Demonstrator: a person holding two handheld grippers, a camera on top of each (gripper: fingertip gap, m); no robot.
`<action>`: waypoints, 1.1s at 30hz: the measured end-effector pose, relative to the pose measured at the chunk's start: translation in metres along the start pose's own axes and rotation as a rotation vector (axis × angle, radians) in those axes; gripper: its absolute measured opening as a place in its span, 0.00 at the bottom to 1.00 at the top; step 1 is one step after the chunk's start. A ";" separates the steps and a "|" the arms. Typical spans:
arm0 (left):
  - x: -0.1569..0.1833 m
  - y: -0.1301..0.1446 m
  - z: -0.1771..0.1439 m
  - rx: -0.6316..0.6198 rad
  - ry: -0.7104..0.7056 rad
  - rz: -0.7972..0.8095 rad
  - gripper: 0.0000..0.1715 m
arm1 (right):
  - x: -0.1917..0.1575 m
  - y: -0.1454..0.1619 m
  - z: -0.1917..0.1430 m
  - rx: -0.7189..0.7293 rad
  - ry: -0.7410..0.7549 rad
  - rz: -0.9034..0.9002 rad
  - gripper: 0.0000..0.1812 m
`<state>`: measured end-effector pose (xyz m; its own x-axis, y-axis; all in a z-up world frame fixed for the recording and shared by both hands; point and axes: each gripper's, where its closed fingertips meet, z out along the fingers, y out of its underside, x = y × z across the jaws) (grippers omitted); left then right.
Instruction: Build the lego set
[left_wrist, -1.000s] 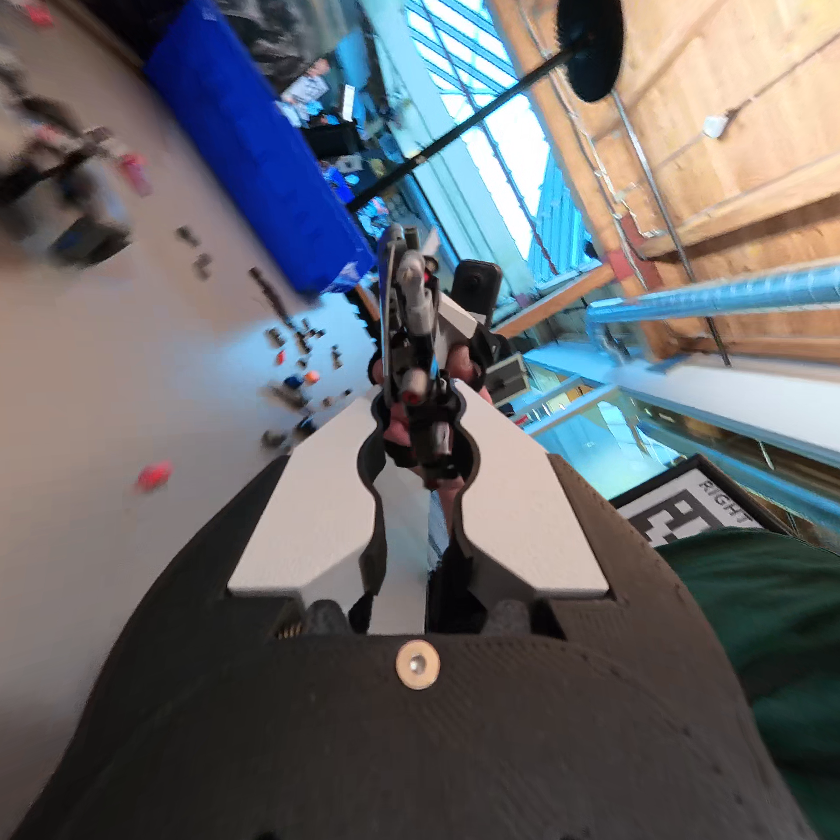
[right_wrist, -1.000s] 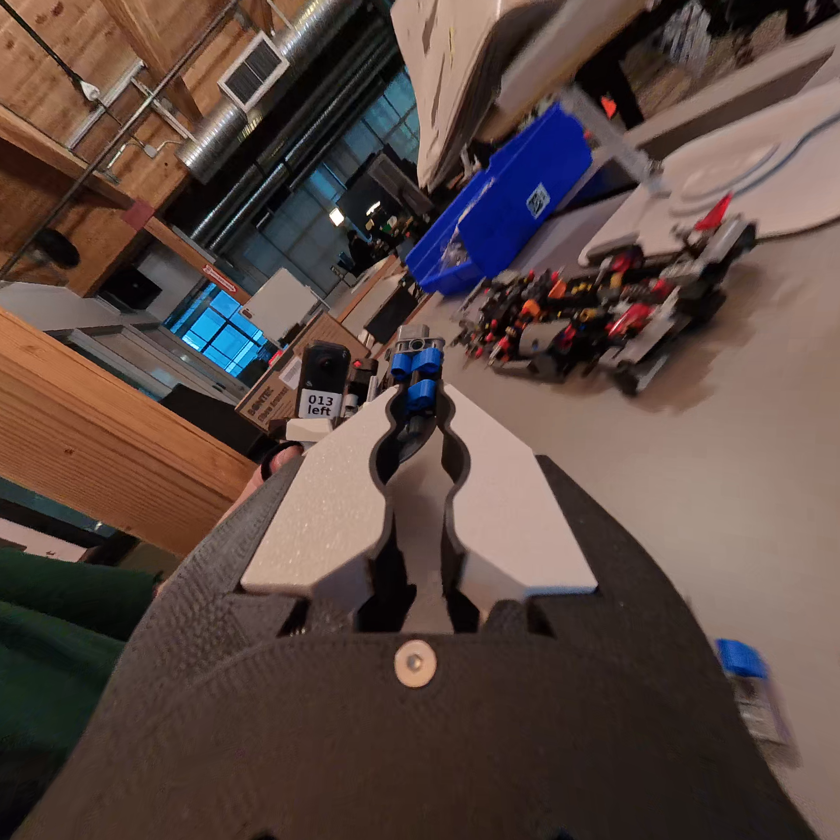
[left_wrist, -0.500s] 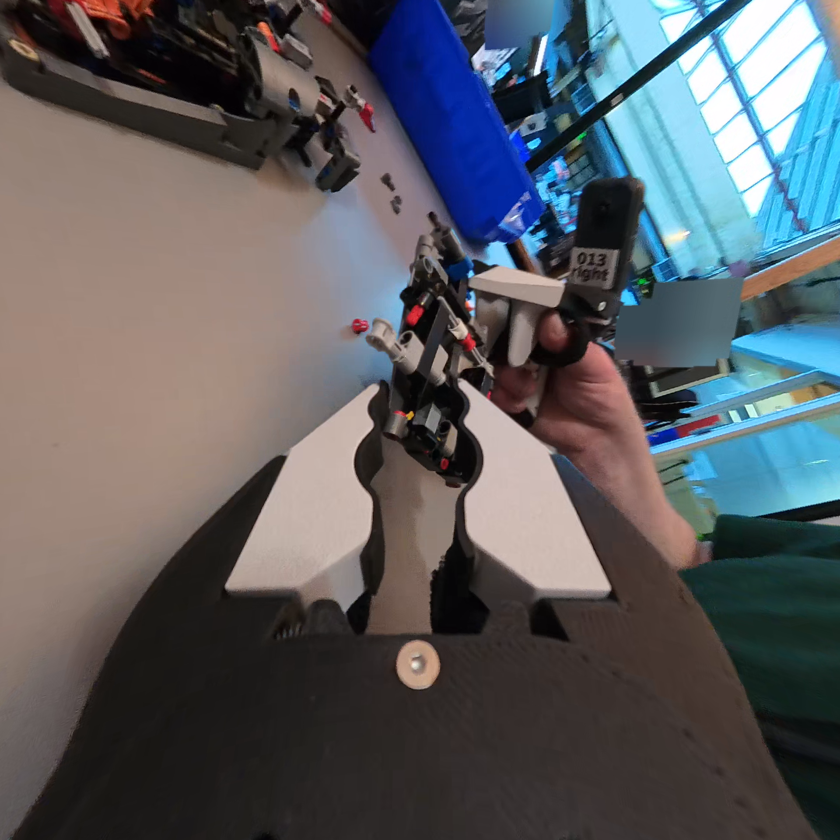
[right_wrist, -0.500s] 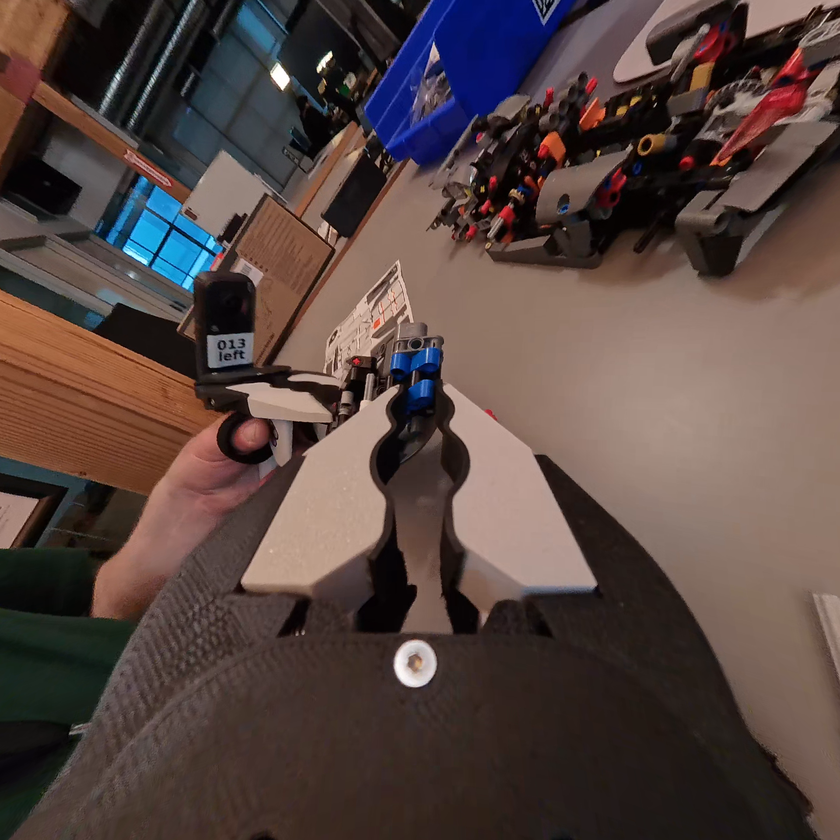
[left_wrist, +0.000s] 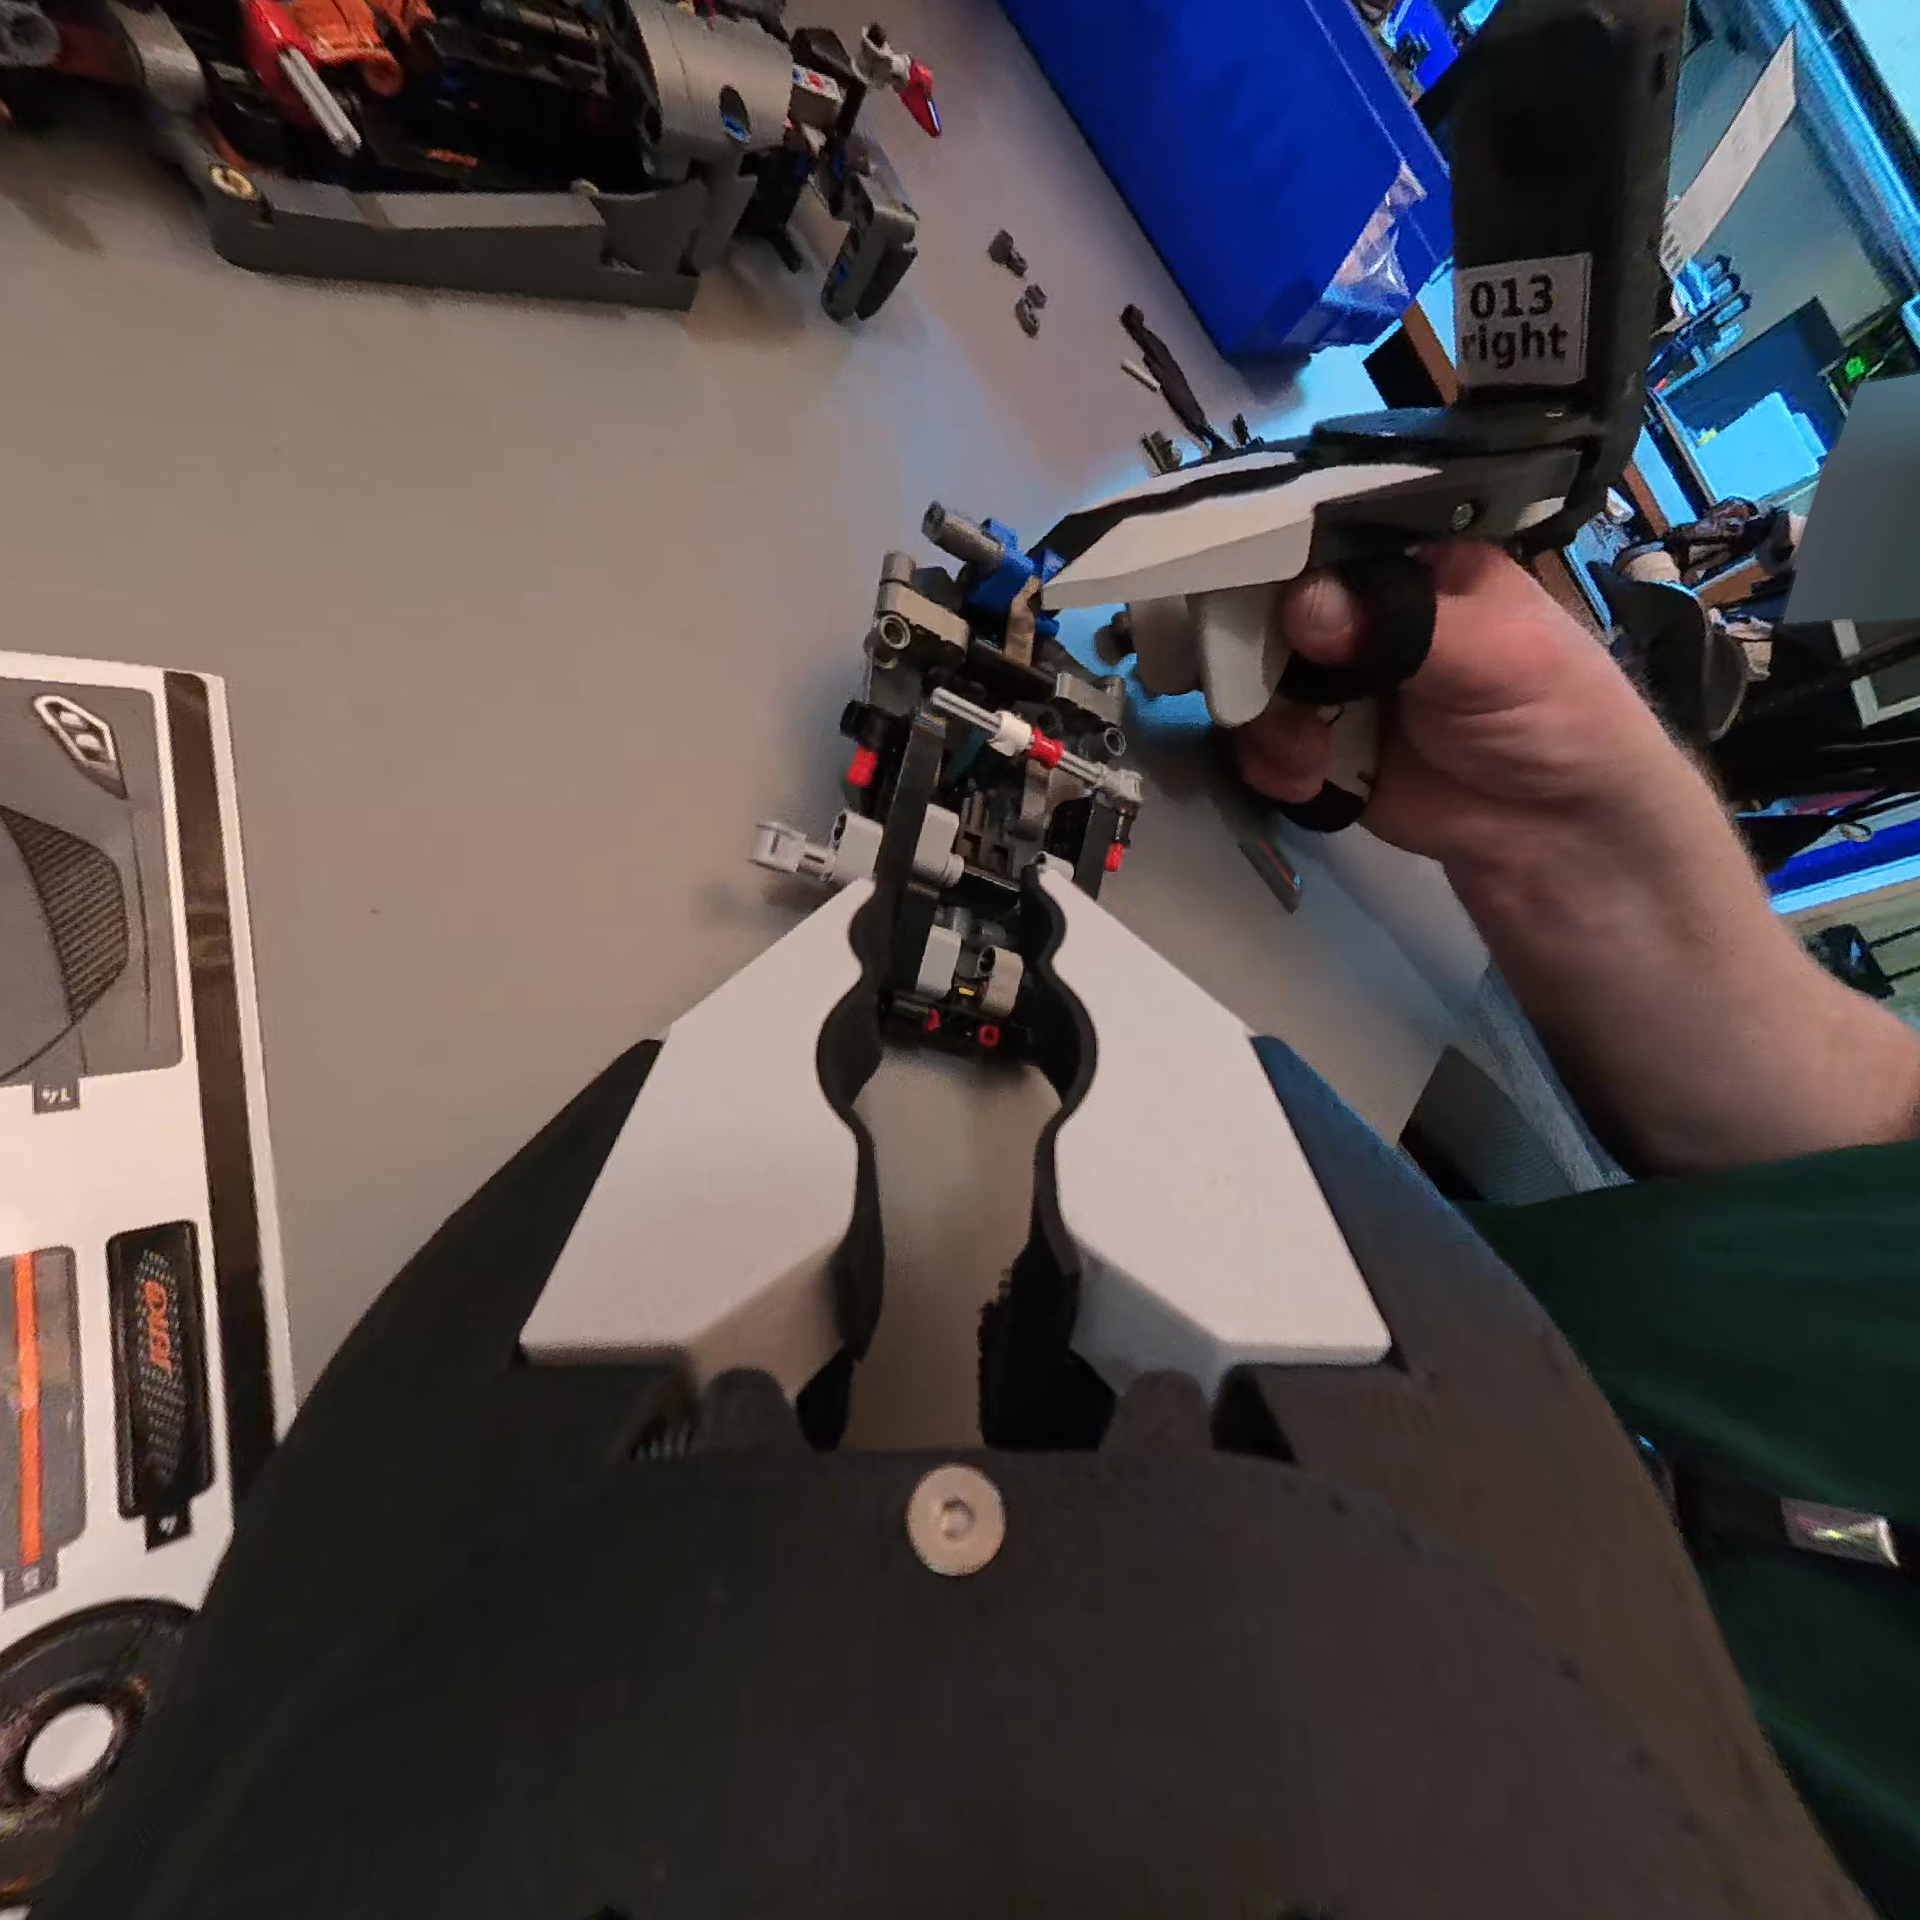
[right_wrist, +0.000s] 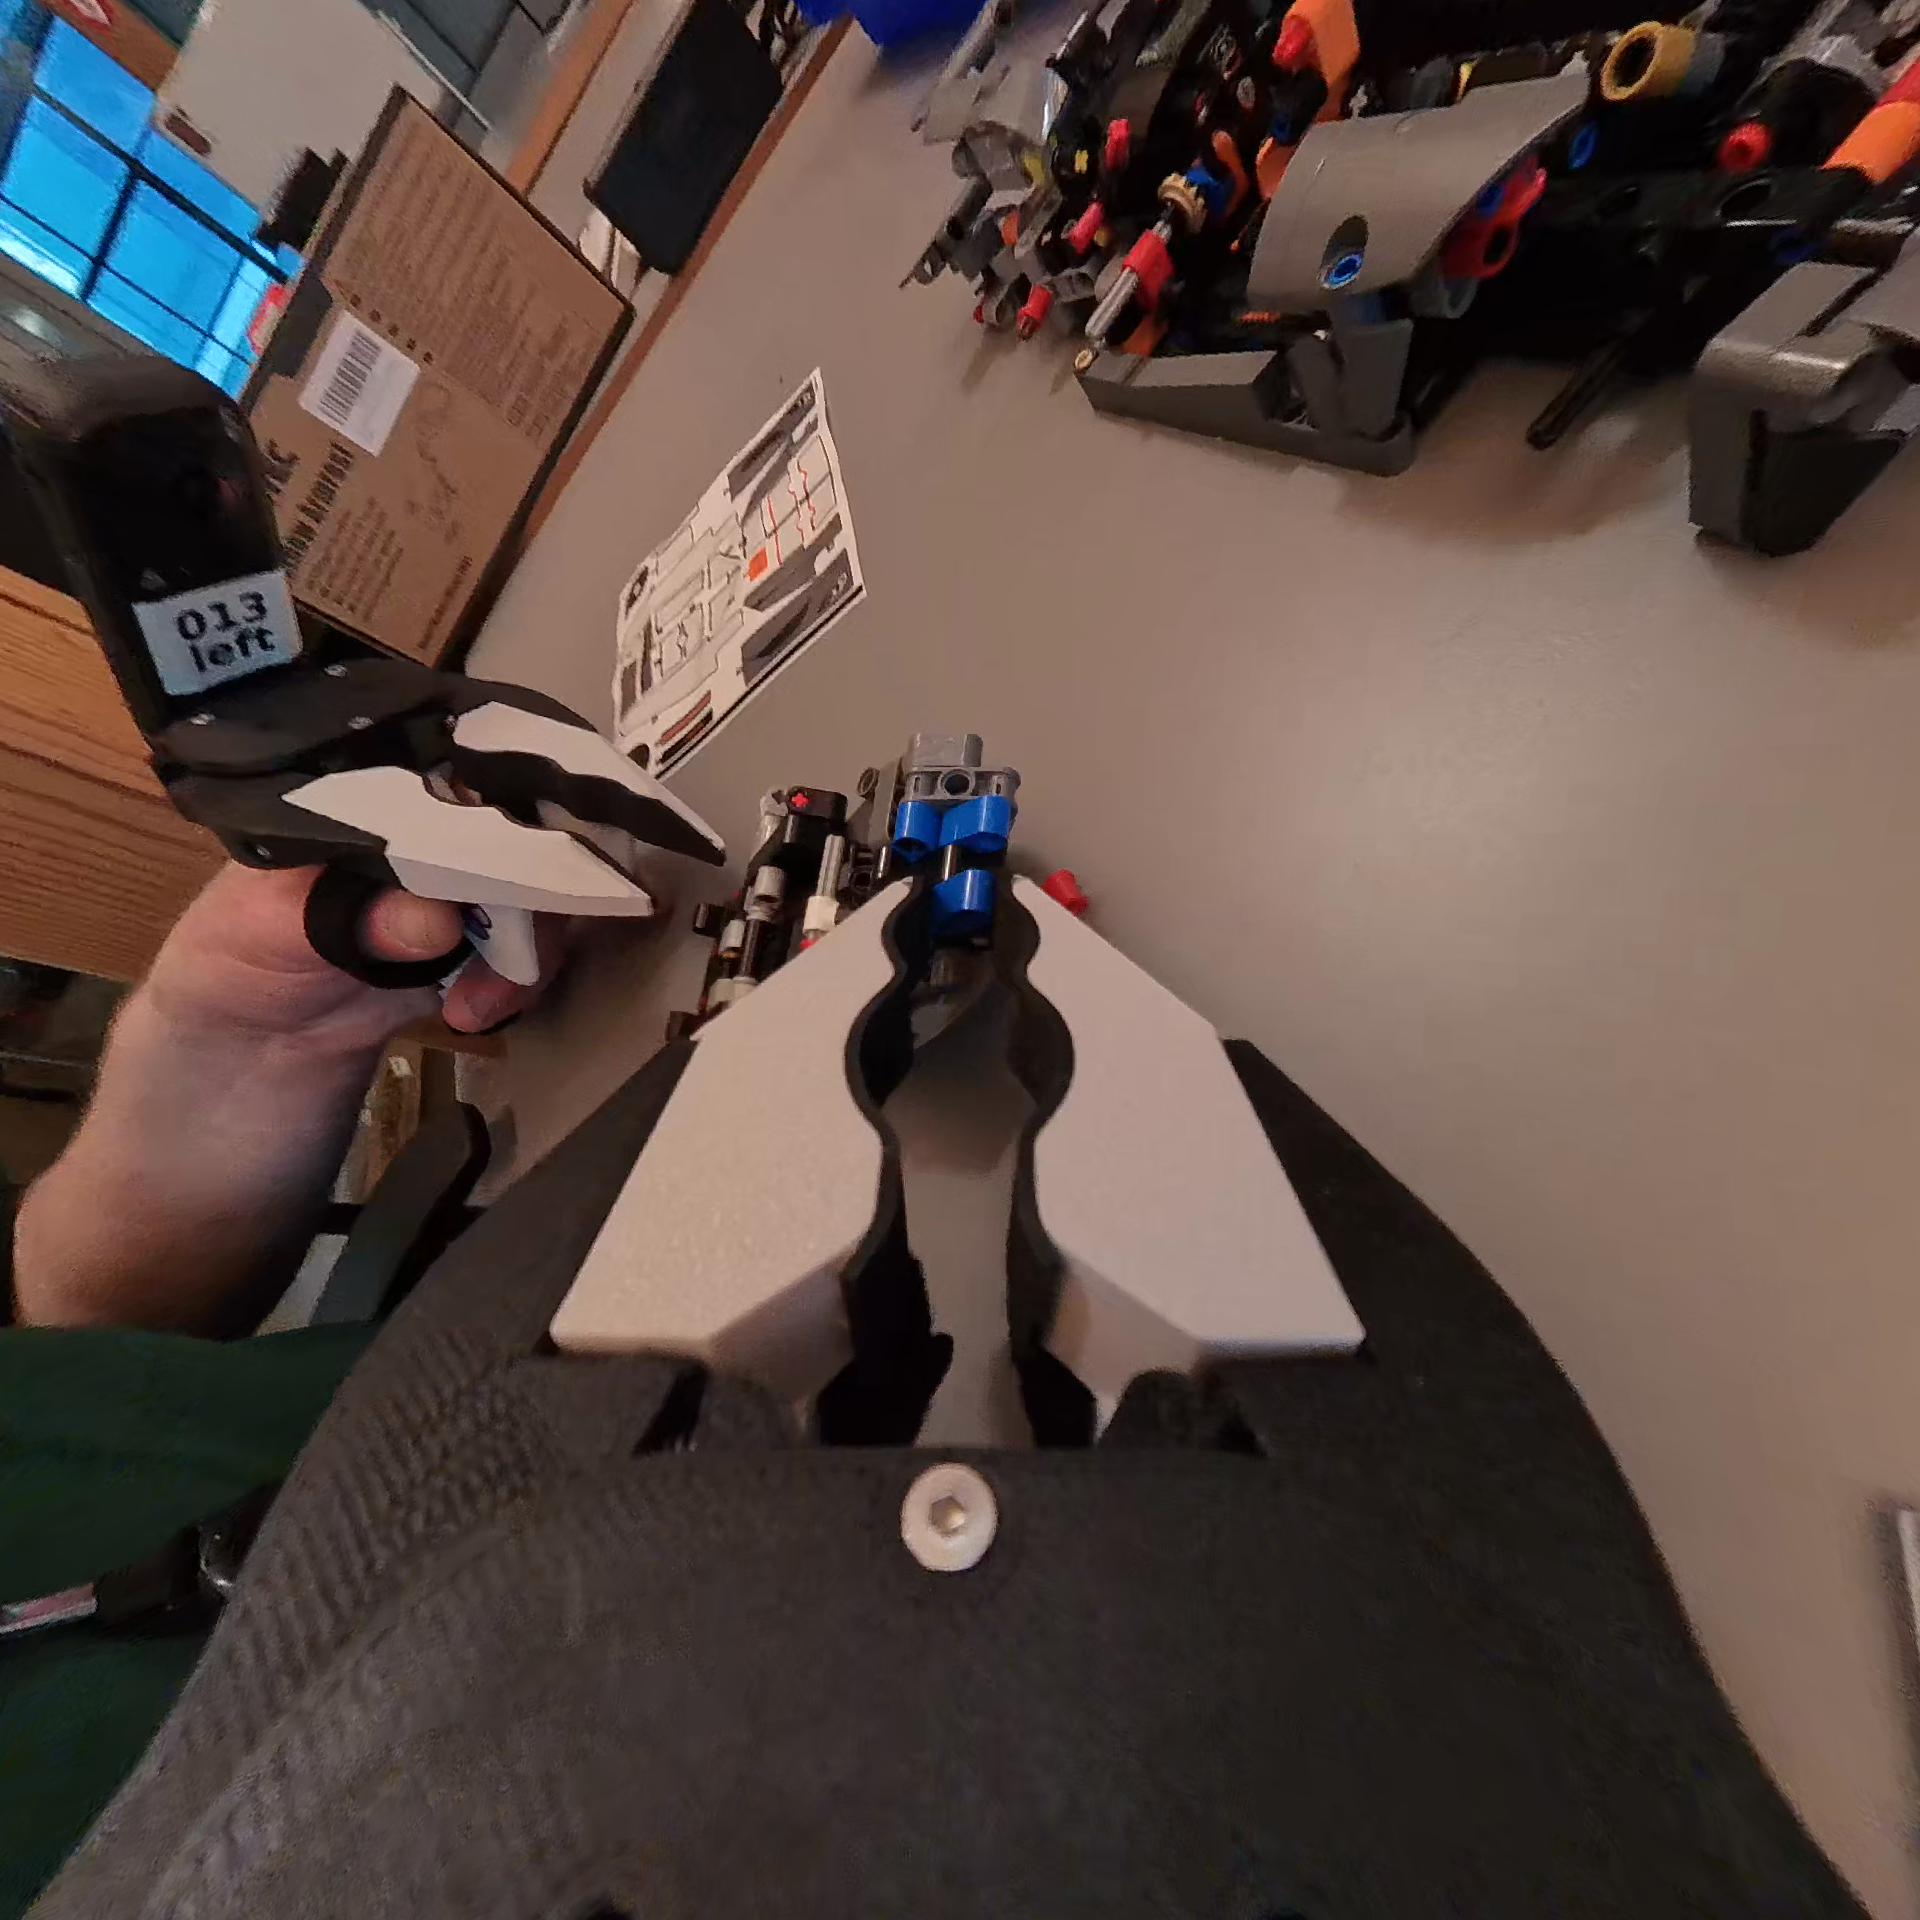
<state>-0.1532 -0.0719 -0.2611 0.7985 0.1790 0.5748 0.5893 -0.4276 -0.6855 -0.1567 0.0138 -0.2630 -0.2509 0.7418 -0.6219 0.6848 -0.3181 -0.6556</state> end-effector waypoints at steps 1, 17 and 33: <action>0.000 0.000 0.000 0.000 0.002 0.000 0.12 | 0.000 0.001 0.002 -0.016 0.009 -0.011 0.05; 0.002 -0.005 -0.008 0.017 0.003 0.103 0.12 | -0.018 0.018 -0.012 -0.208 0.079 -0.552 0.29; -0.001 0.001 0.001 -0.023 -0.013 0.149 0.11 | -0.013 0.029 0.008 -0.264 0.120 -0.636 0.28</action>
<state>-0.1535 -0.0715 -0.2627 0.8786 0.1231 0.4614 0.4610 -0.4707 -0.7523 -0.1392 -0.0096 -0.2772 -0.5914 0.8013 -0.0902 0.5771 0.3424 -0.7414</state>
